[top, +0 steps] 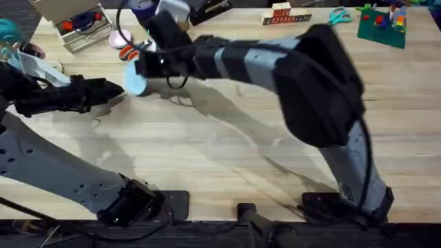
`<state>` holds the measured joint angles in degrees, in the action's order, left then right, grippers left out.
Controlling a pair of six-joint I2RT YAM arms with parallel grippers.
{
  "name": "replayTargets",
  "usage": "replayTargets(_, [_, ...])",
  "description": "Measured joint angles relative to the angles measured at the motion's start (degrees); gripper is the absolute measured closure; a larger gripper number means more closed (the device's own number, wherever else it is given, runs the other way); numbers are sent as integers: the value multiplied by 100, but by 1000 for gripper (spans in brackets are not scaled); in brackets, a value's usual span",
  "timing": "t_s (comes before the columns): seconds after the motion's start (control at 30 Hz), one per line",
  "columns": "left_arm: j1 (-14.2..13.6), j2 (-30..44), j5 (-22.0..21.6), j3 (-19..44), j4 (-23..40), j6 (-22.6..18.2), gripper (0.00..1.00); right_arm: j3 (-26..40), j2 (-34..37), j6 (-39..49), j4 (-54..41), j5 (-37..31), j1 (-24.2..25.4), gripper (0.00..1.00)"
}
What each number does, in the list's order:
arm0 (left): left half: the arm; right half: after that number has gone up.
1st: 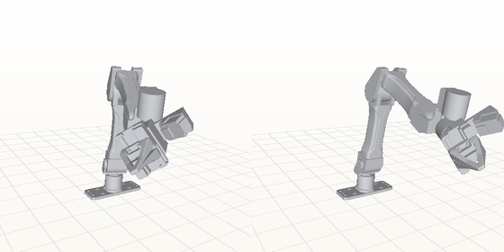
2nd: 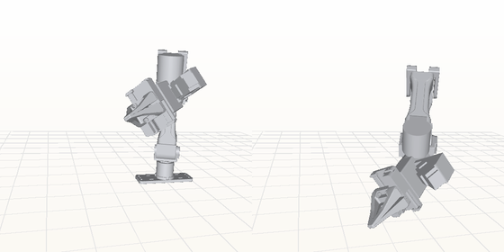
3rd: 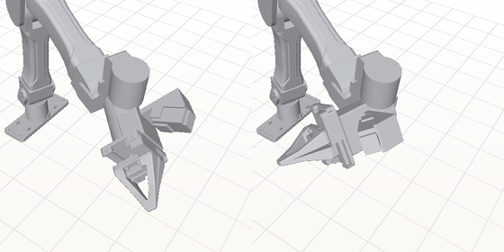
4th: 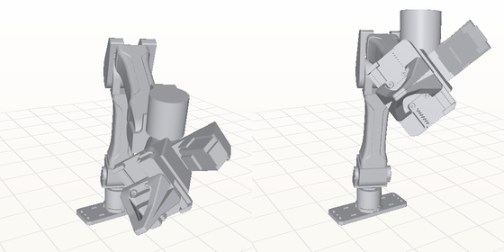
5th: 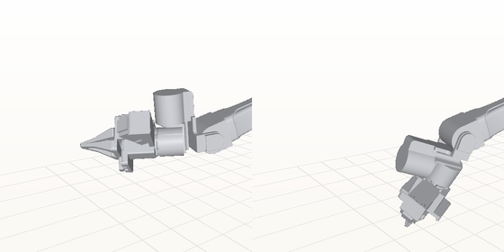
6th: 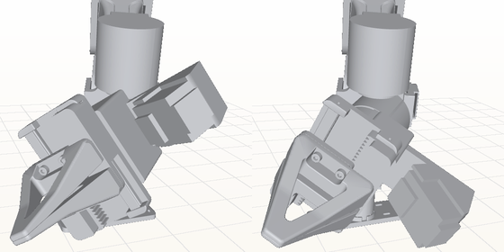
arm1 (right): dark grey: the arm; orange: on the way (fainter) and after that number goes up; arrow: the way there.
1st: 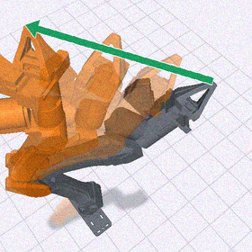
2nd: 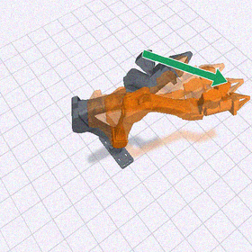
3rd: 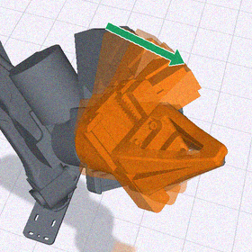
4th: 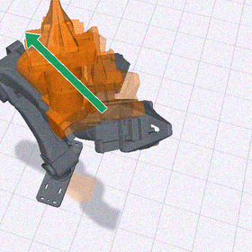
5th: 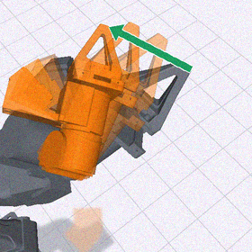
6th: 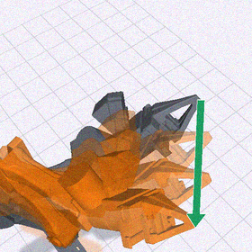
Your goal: Pick up the plates from the table one by one and place each into a slot on the dish rack.
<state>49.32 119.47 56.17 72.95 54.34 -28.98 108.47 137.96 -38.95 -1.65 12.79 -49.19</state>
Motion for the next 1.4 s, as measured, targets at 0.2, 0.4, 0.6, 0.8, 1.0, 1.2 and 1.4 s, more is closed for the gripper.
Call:
replayTargets(0.2, [-84, -776, -48, -7, 127, -47, 960, 0, -606, 698, -508, -415, 201, 971])
replayTargets(0.4, [-580, -1819, -152, -7, 339, -60, 960, 0, -1210, 1279, -1129, -526, 348, 971])
replayTargets(0.6, [-1567, -3184, -999, -7, 420, 281, 960, 0, -2001, 2062, -2208, -557, 638, 971])
replayTargets(0.8, [-2397, -4076, -1744, -7, 478, 830, 960, 2, -2617, 2844, -3145, -808, 803, 973])
replayTargets(1.0, [-3262, -4723, -2585, -7, 486, 1424, 960, 2, -3155, 3559, -4002, -1379, 811, 971])
replayTargets(1.2, [-4082, -5322, -3184, -7, 500, 1933, 960, -22, -3769, 3926, -4083, -1686, 913, 971])
replayTargets(1.4, [-4880, -5642, -3659, -7, 518, 2258, 960, -630, -4788, 4046, -4082, -1801, 1317, 971])
